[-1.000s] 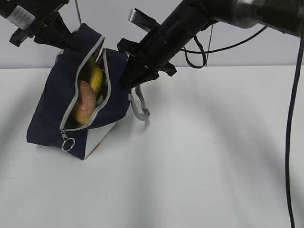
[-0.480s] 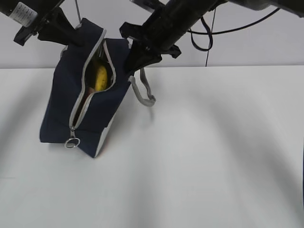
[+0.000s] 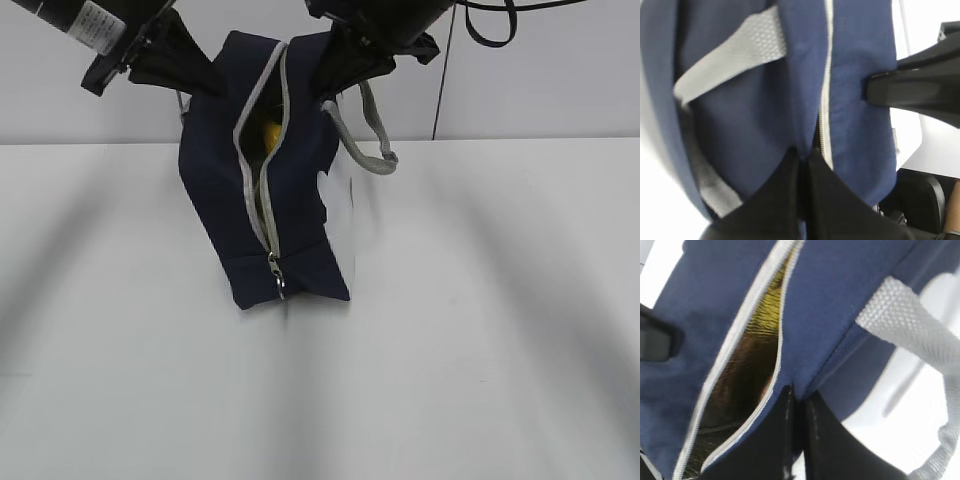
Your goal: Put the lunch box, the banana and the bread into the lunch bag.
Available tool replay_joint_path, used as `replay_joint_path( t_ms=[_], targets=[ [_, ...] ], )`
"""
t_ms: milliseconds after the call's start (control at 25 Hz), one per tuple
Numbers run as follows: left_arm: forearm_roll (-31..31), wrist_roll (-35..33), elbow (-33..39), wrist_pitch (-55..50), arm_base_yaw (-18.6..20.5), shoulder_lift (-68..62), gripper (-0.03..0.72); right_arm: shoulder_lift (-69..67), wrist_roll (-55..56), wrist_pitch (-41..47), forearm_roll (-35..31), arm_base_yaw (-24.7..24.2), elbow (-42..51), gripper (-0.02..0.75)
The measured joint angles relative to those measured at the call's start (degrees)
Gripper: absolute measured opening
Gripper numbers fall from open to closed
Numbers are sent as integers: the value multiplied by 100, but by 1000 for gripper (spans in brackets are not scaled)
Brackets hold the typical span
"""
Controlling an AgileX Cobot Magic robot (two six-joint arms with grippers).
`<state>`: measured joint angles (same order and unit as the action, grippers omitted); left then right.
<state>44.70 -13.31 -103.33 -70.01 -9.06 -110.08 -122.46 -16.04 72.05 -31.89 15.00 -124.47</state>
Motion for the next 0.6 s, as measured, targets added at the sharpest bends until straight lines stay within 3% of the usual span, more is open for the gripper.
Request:
replay_joint_path(
  t_ms=[600],
  targets=[
    [172, 0, -5, 197, -108, -278, 1, 0, 51, 34, 192, 0, 0, -5]
  ],
)
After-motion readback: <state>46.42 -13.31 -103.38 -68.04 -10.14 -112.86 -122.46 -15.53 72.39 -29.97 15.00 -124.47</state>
